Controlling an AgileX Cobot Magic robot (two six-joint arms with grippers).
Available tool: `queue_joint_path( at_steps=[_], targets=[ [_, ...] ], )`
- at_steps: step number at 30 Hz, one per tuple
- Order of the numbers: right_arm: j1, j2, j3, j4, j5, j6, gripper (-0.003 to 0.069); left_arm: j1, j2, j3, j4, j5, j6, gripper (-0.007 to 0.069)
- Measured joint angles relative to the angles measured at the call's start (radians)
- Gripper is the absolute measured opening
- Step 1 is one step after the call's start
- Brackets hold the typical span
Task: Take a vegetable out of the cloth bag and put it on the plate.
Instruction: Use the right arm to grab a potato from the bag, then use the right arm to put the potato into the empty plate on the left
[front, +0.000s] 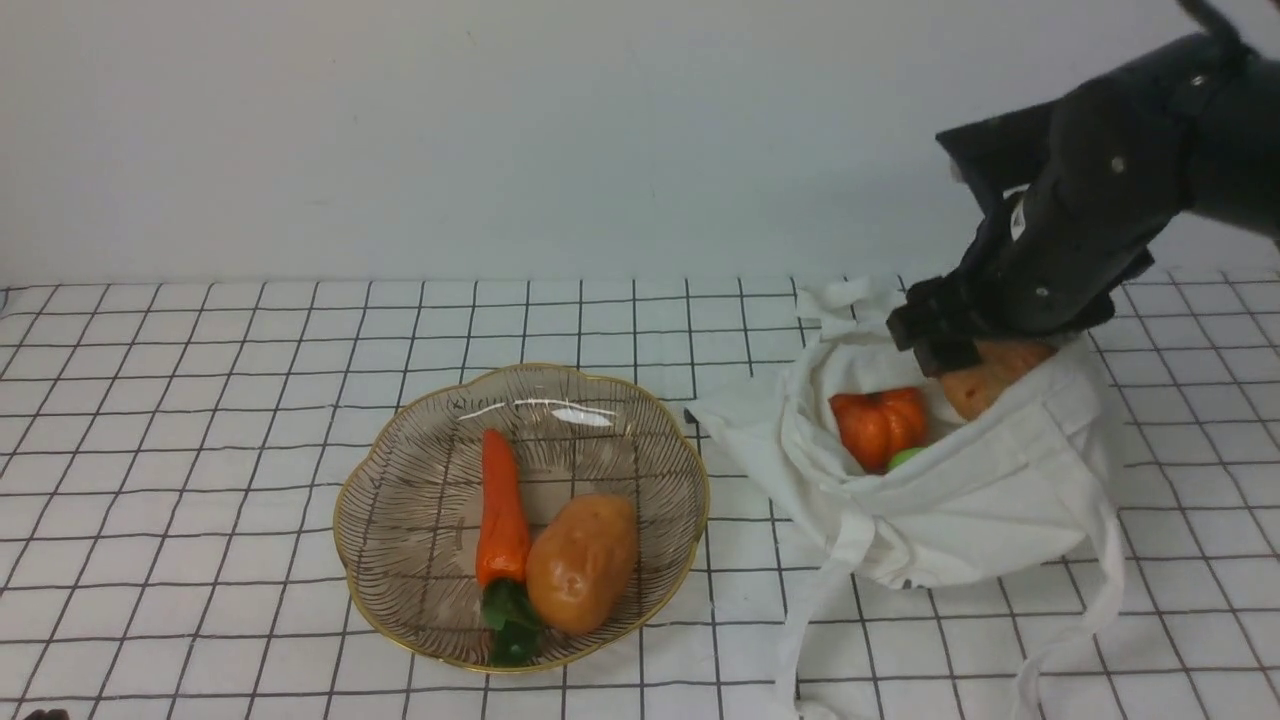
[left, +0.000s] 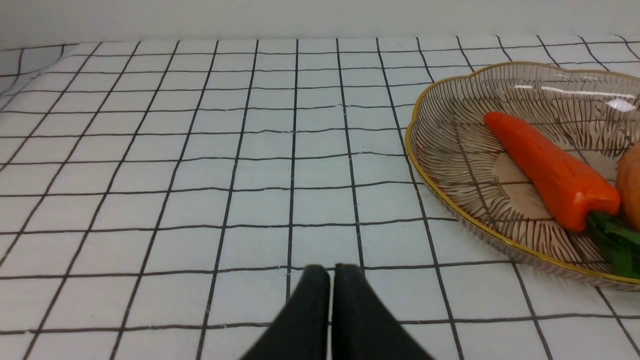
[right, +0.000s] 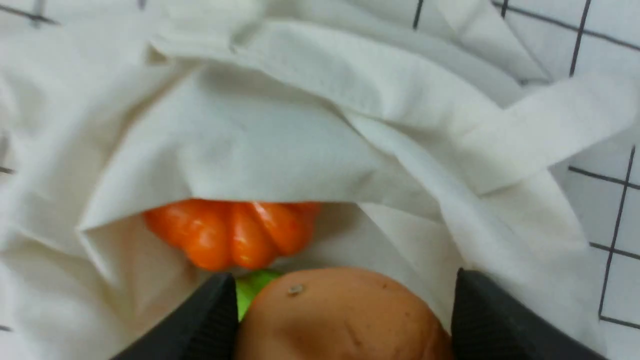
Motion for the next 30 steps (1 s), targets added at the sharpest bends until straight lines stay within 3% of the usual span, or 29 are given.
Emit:
queue_joint_path(
  at_steps=[10, 18, 22, 30],
  targets=[
    [0.0, -0.016, -0.001, 0.114, -0.243, -0.013, 0.0496, 0.0, 0.0, 0.0, 0.0, 0.0, 0.0, -0.0008],
    [0.034, -0.007, -0.001, 0.383, -0.382, -0.08, 0.0496, 0.0, 0.0, 0.0, 0.0, 0.0, 0.0, -0.0008],
    [0.156, 0.061, -0.001, 0.529, -0.415, -0.213, 0.0496, 0.0, 0.0, 0.0, 0.0, 0.0, 0.0, -0.0008],
    [0.317, 0.232, -0.001, 0.603, -0.651, -0.321, 0.0496, 0.0, 0.0, 0.0, 0.0, 0.0, 0.0, -0.0008]
  ],
)
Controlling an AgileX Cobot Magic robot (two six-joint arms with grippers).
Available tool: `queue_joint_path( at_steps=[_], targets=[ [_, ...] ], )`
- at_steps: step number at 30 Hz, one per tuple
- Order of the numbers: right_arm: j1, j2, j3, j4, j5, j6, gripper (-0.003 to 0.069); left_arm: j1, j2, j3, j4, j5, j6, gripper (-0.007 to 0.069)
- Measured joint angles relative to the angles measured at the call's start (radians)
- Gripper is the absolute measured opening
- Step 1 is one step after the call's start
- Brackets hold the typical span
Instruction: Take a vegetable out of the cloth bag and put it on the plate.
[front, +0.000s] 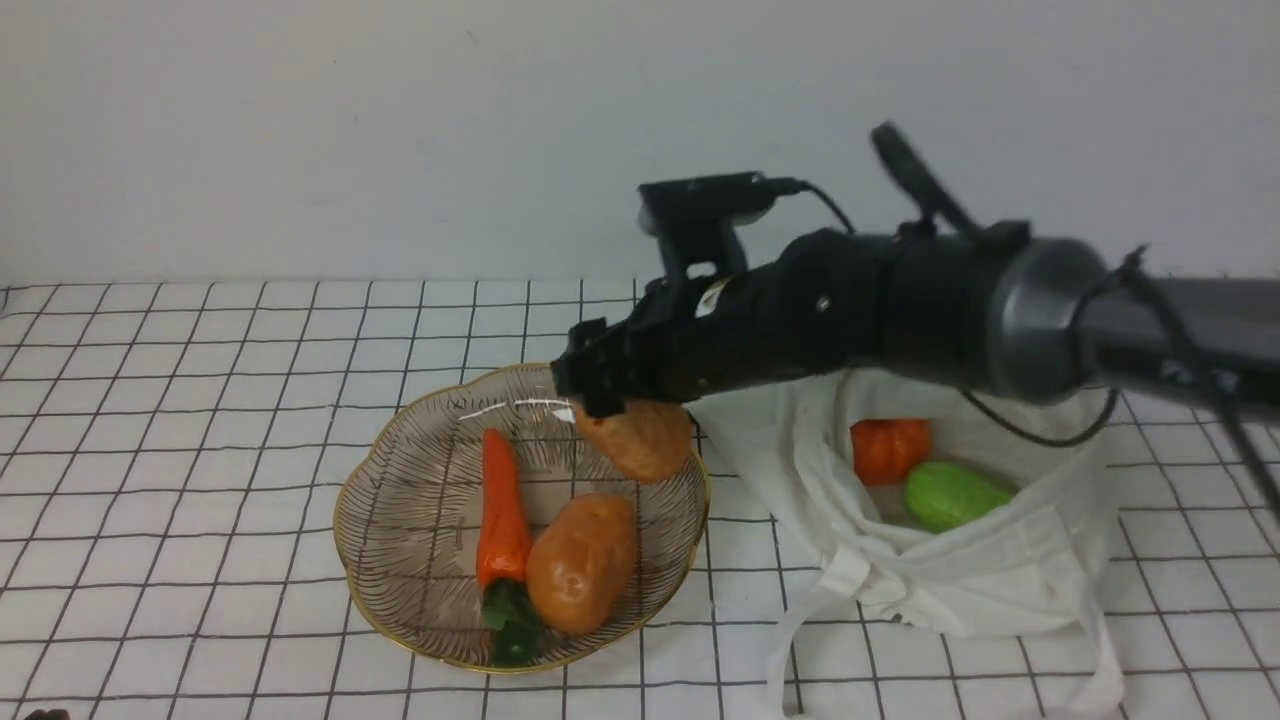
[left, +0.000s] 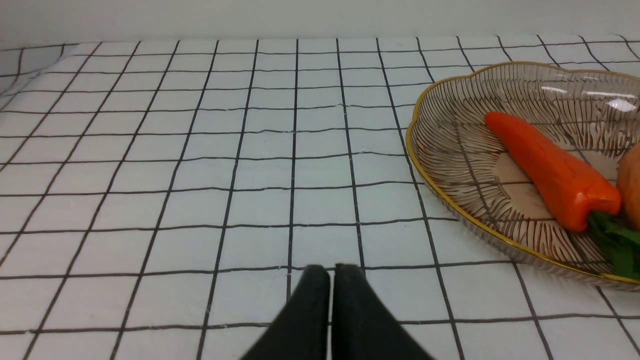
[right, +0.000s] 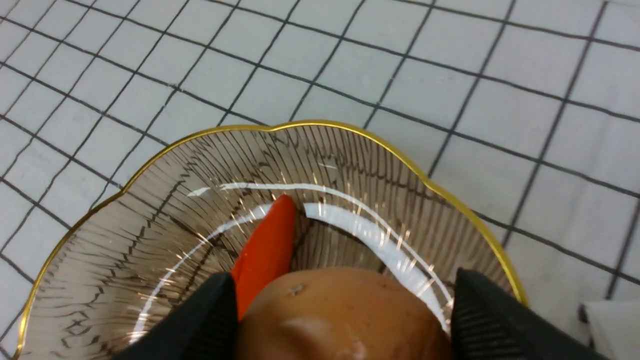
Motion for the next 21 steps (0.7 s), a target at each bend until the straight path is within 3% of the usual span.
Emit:
queue_joint_path(
  at_steps=[5, 8, 12, 18, 19, 21],
  targets=[
    [0.022, 0.04, 0.0, 0.004, -0.045, -0.006, 0.0533, 0.0, 0.0, 0.0, 0.0, 0.0, 0.0, -0.0008],
    [0.02, 0.035, -0.001, -0.002, -0.001, -0.007, 0.0637, 0.0, 0.0, 0.0, 0.0, 0.0, 0.0, -0.0008],
    [0.014, -0.01, 0.0, -0.038, 0.08, -0.015, 0.0681, 0.0, 0.0, 0.0, 0.0, 0.0, 0.0, -0.0008],
    [-0.001, -0.185, -0.043, -0.125, 0.279, -0.049, 0.0629, 0.0, 0.0, 0.0, 0.0, 0.0, 0.0, -0.0008],
    [-0.008, -0.26, -0.077, -0.159, 0.387, -0.051, 0.0566, 0.0, 0.0, 0.0, 0.0, 0.0, 0.0, -0.0008],
    [-0.012, -0.309, -0.102, -0.182, 0.465, -0.051, 0.0526, 0.0, 0.0, 0.0, 0.0, 0.0, 0.0, -0.0008]
  ],
)
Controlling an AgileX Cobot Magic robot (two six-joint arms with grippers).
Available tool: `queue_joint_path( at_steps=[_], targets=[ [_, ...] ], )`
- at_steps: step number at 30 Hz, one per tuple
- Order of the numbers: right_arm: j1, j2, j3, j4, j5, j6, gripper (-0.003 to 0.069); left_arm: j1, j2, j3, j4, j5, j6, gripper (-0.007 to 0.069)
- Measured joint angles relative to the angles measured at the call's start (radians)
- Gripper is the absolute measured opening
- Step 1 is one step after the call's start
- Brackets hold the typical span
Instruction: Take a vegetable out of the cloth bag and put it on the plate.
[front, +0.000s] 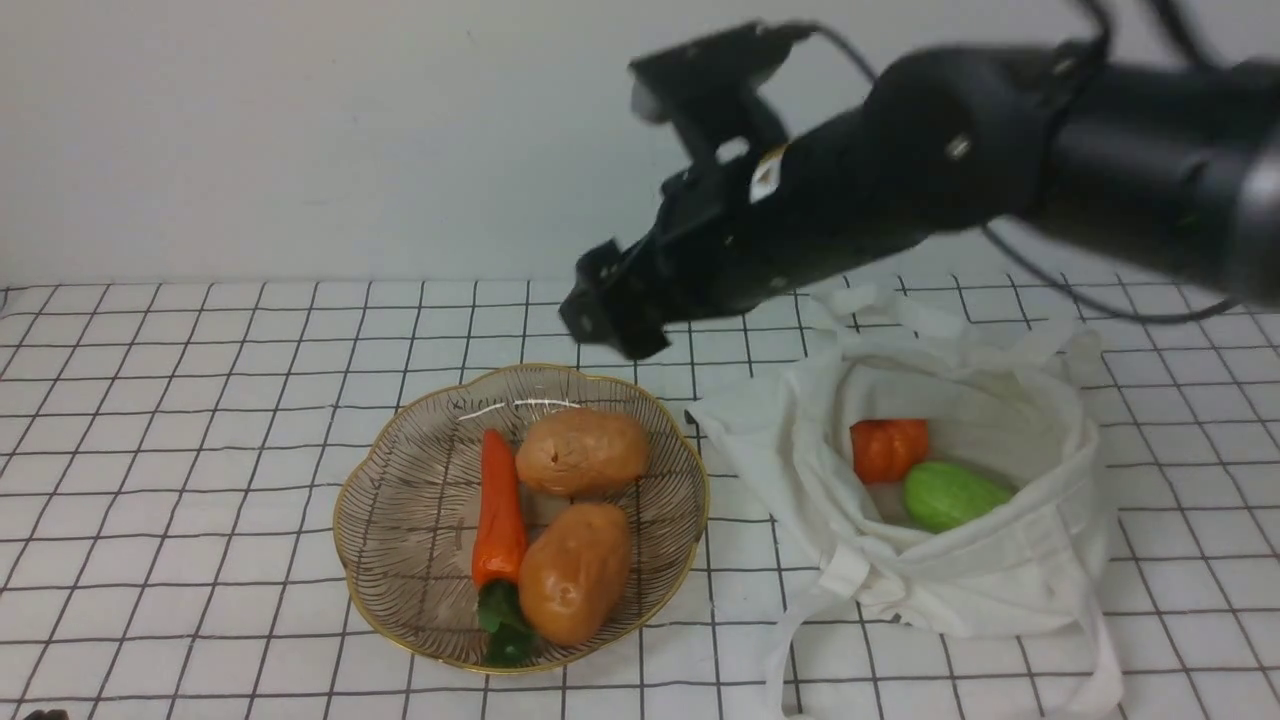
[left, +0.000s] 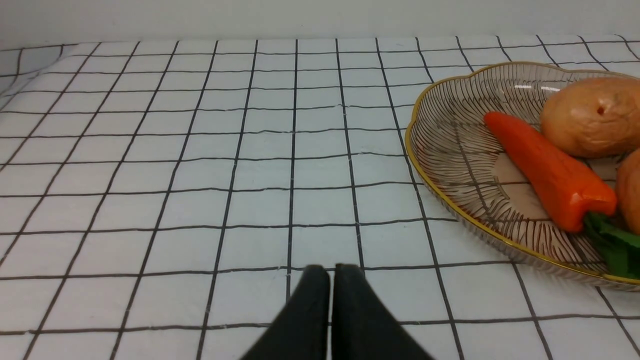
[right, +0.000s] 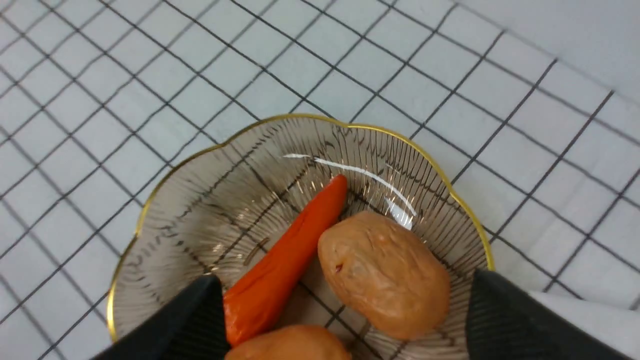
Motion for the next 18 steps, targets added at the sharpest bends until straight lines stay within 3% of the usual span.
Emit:
queue_joint_path(
  at_steps=[5, 10, 18],
  targets=[
    [-0.018, -0.231, -0.077, -0.132, 0.402, 0.001, 0.0233, 0.0, 0.0, 0.0, 0.0, 0.0, 0.0, -0.0008],
    [-0.018, -0.408, -0.037, -0.238, 0.492, 0.065, 0.0029, 0.0, 0.0, 0.0, 0.0, 0.0, 0.0, -0.0008],
    [-0.021, -0.736, 0.261, -0.27, 0.507, 0.175, -0.0014, 0.0, 0.0, 0.0, 0.0, 0.0, 0.0, -0.0008]
  ],
)
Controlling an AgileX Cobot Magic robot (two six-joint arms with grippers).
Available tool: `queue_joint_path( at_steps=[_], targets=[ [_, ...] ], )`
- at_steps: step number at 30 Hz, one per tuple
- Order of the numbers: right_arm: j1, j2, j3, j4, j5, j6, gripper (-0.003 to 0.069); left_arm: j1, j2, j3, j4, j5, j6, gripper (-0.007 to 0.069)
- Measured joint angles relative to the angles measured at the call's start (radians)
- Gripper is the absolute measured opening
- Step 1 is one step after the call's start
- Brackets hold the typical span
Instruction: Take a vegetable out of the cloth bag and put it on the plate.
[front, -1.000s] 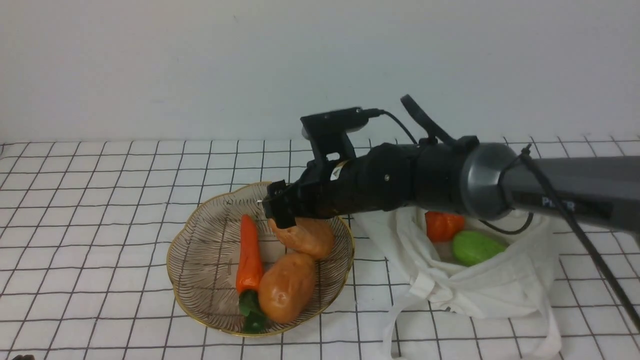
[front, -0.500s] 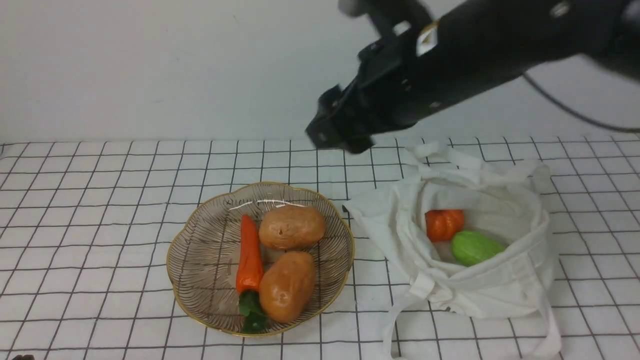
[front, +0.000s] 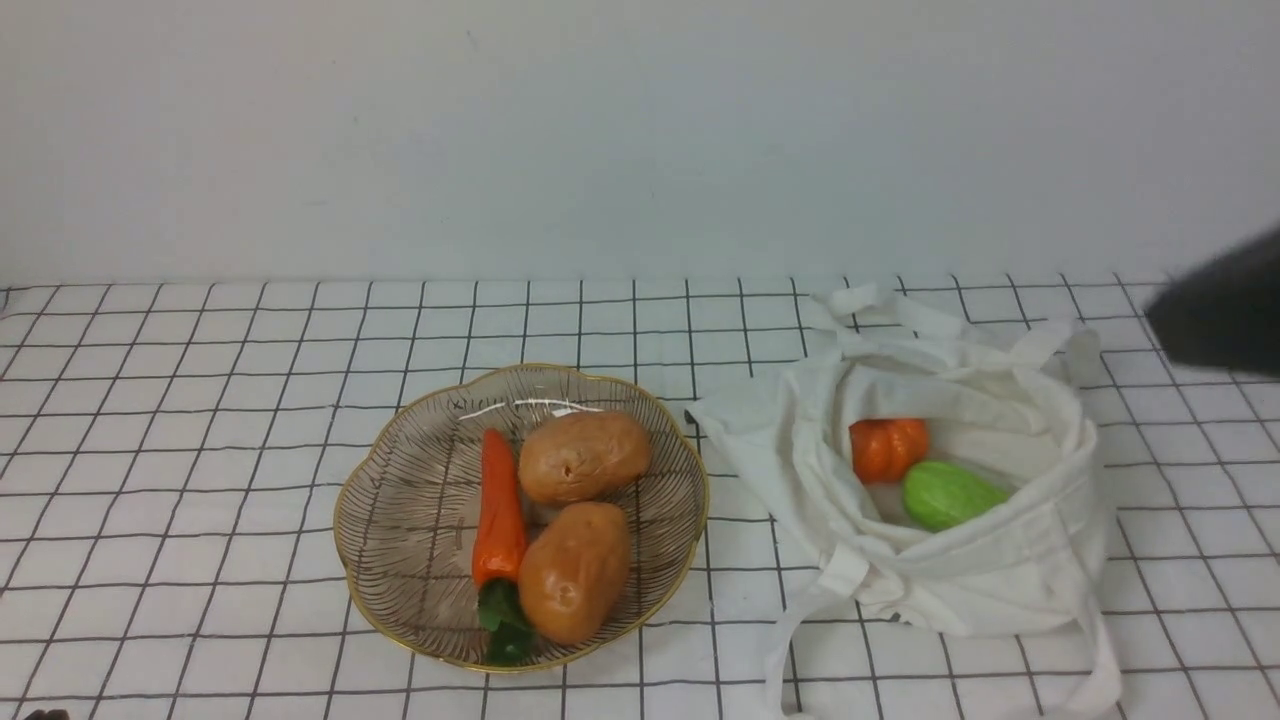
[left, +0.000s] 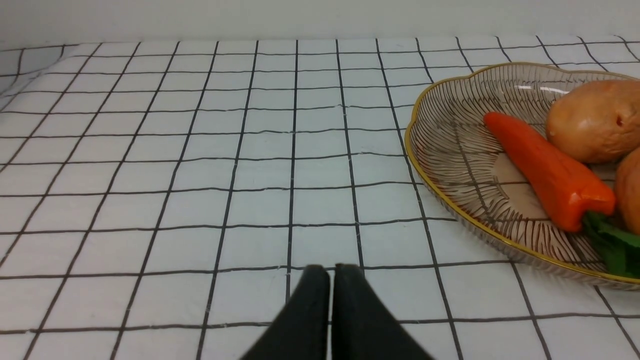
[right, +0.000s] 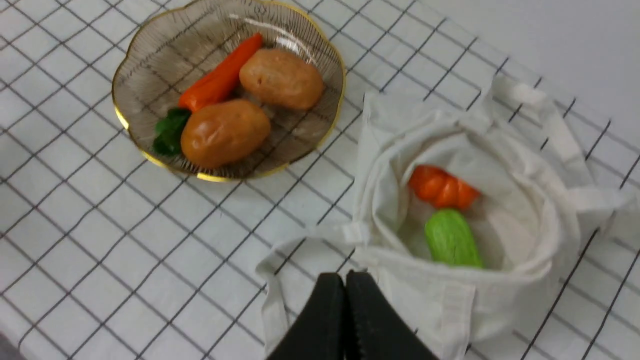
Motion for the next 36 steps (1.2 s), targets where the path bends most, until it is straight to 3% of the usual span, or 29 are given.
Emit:
queue_joint_path(
  at_steps=[3, 6, 7, 8, 12, 16, 30, 36],
  targets=[
    [-0.002, -0.151, 0.211, 0.0, -0.084, 0.053, -0.0014, 0.0, 0.0, 0.0, 0.0, 0.0, 0.0, -0.0008],
    [-0.003, -0.285, 0.451, 0.0, -0.356, 0.092, -0.0014, 0.0, 0.0, 0.0, 0.0, 0.0, 0.0, -0.0008],
    [-0.003, -0.291, 0.451, 0.0, -0.356, 0.095, -0.0014, 0.0, 0.0, 0.0, 0.0, 0.0, 0.0, -0.0008],
    [-0.003, -0.329, 0.535, 0.0, -0.488, 0.11, -0.0015, 0.0, 0.0, 0.0, 0.0, 0.0, 0.0, -0.0008],
    [-0.003, -0.402, 0.696, 0.0, -0.729, 0.13, -0.0015, 0.0, 0.0, 0.0, 0.0, 0.0, 0.0, -0.0008],
    [-0.003, -0.422, 0.756, 0.0, -0.798, 0.131, -0.0015, 0.0, 0.0, 0.0, 0.0, 0.0, 0.0, -0.0008],
    [-0.003, -0.422, 0.802, -0.029, -0.755, 0.131, -0.0015, 0.0, 0.0, 0.0, 0.0, 0.0, 0.0, -0.0008],
    [-0.039, -0.502, 0.907, -0.057, -0.874, 0.134, -0.0015, 0.0, 0.0, 0.0, 0.0, 0.0, 0.0, -0.0008]
  ],
)
